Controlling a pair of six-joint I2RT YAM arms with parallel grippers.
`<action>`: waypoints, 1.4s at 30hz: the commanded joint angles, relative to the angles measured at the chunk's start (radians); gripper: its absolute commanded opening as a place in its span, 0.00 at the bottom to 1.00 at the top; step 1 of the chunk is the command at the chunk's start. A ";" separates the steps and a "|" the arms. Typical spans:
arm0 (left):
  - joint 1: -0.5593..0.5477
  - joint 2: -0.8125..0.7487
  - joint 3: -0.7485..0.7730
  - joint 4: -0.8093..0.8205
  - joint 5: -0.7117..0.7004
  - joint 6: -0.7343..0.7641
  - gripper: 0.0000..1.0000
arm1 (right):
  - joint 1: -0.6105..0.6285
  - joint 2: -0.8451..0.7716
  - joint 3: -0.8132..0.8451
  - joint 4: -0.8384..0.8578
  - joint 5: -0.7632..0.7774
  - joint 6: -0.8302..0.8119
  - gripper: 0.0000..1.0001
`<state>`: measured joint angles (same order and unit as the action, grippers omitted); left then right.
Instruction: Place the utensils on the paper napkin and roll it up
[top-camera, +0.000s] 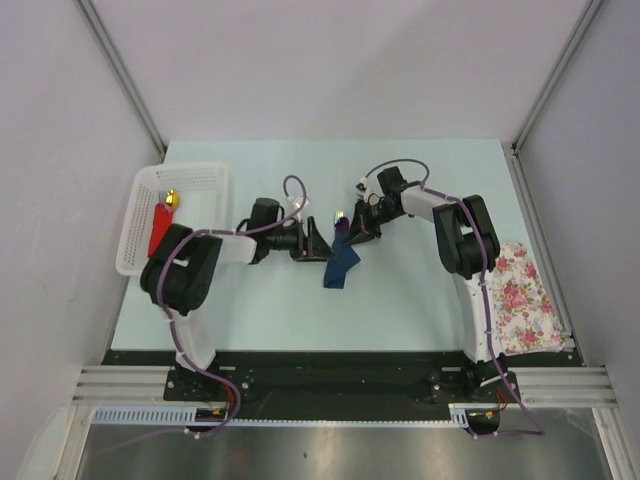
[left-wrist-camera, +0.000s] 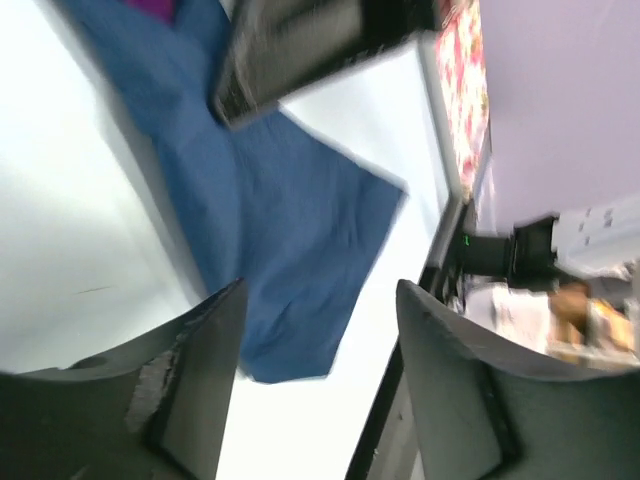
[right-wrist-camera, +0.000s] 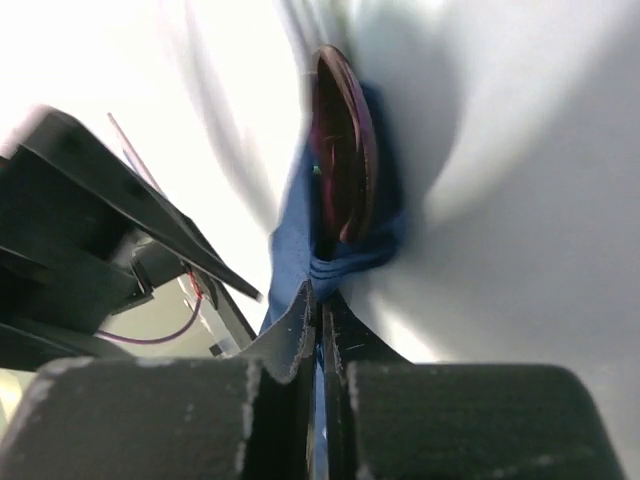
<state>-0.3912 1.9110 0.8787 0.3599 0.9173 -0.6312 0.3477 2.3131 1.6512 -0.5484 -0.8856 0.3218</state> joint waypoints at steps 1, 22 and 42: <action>0.055 -0.182 -0.003 -0.094 -0.072 0.122 0.68 | 0.004 -0.124 -0.013 0.172 -0.062 0.066 0.00; 0.221 -0.725 0.138 -0.311 -0.193 0.553 1.00 | 0.042 -0.555 -0.097 0.424 -0.199 0.082 0.00; 0.059 -0.952 0.138 -0.311 0.227 0.335 0.81 | 0.286 -0.985 -0.087 0.110 -0.032 -0.345 0.00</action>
<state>-0.2420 1.0138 1.0439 -0.0109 1.1179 -0.2115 0.6098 1.3865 1.5455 -0.4122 -0.9707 0.0605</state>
